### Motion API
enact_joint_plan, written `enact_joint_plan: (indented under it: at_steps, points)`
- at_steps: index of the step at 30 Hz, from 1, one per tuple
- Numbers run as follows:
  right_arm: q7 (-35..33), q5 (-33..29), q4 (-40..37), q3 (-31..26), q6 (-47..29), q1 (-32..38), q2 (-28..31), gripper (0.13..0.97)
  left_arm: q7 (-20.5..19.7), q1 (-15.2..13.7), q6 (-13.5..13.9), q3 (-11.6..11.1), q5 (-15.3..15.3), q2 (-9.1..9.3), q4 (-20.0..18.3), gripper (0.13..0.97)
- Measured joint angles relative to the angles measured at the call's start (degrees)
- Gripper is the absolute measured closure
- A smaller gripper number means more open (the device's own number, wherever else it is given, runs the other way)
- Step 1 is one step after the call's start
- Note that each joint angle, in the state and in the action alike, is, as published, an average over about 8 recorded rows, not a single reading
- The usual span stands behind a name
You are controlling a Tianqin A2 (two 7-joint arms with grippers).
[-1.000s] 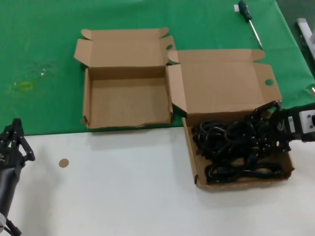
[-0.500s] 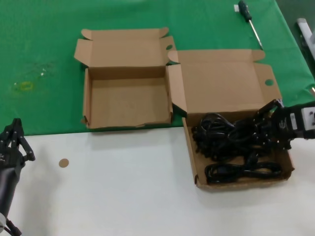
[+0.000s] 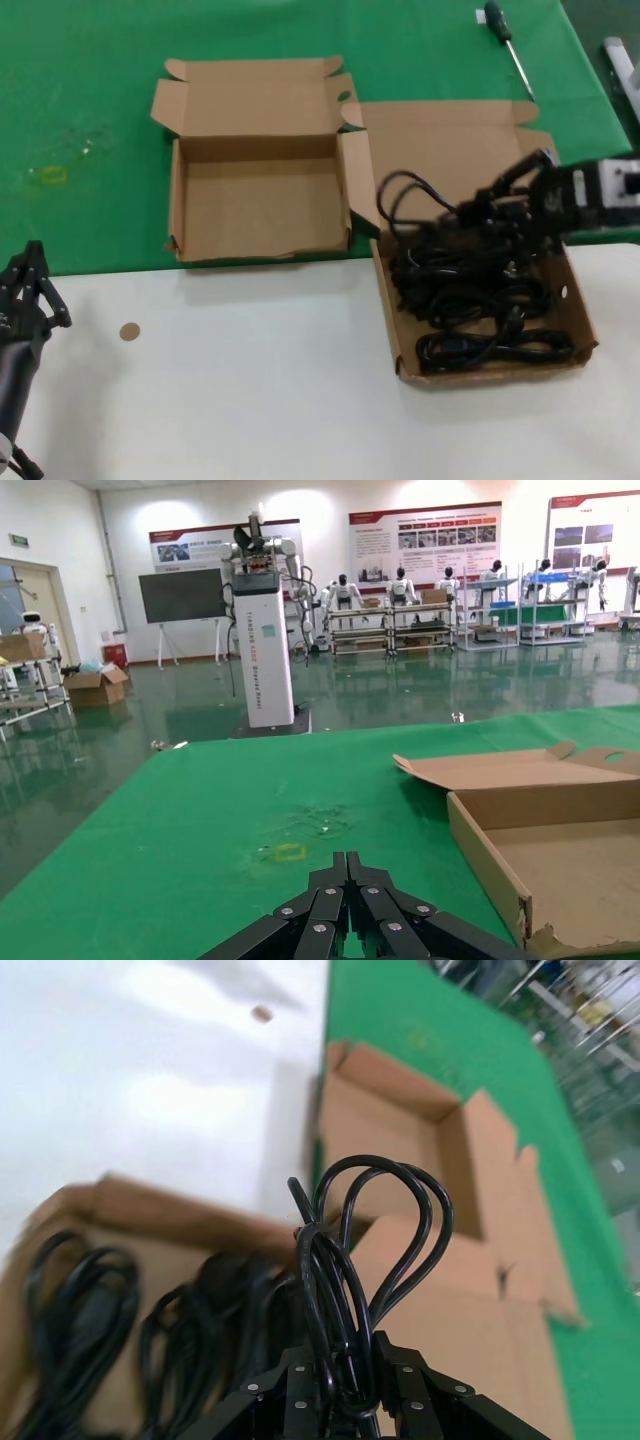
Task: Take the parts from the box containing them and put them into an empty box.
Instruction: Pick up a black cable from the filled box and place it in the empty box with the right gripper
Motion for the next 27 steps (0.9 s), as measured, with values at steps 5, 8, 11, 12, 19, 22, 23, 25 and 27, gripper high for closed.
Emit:
enact_joint_plan:
  at_steps: [5, 8, 11, 12, 19, 22, 23, 25, 27]
  points:
    - [1.2, 0.0, -0.5, -0.2, 1.8, 2.0, -3.5, 0.85, 0.0, 0.0, 0.0, 0.0, 0.0, 0.0, 0.0, 0.945]
    - [2.1, -0.2, -0.9, -0.7, 3.5, 3.1, -6.4, 0.851, 0.0, 0.0, 0.0, 0.0, 0.0, 0.0, 0.0, 0.945]
    - [3.1, -0.5, -1.5, -1.2, 5.5, 4.0, -9.6, 0.852, 0.0, 0.0, 0.0, 0.0, 0.0, 0.0, 0.0, 0.945]
    - [3.4, -0.6, -1.7, -1.4, 6.2, 4.3, -10.7, 0.852, 0.0, 0.0, 0.0, 0.0, 0.0, 0.0, 0.0, 0.945]
    - [4.9, -1.8, -3.8, -3.2, 11.0, 5.5, -18.2, 0.853, 0.0, 0.0, 0.0, 0.0, 0.0, 0.0, 0.0, 0.945]
    - [5.0, -2.5, -5.5, -4.2, 13.1, 6.1, -21.8, 0.854, 0.0, 0.0, 0.0, 0.0, 0.0, 0.0, 0.0, 0.945]
    - [5.0, -2.8, -6.2, -4.6, 13.8, 6.3, -22.8, 0.854, 0.0, 0.0, 0.0, 0.0, 0.0, 0.0, 0.0, 0.945]
    - [4.8, -3.3, -7.5, -5.2, 15.1, 6.7, -24.9, 0.854, 0.0, 0.0, 0.0, 0.0, 0.0, 0.0, 0.0, 0.945]
    - [4.6, -3.9, -8.9, -5.8, 16.3, 7.1, -26.8, 0.854, 0.0, 0.0, 0.0, 0.0, 0.0, 0.0, 0.0, 0.945]
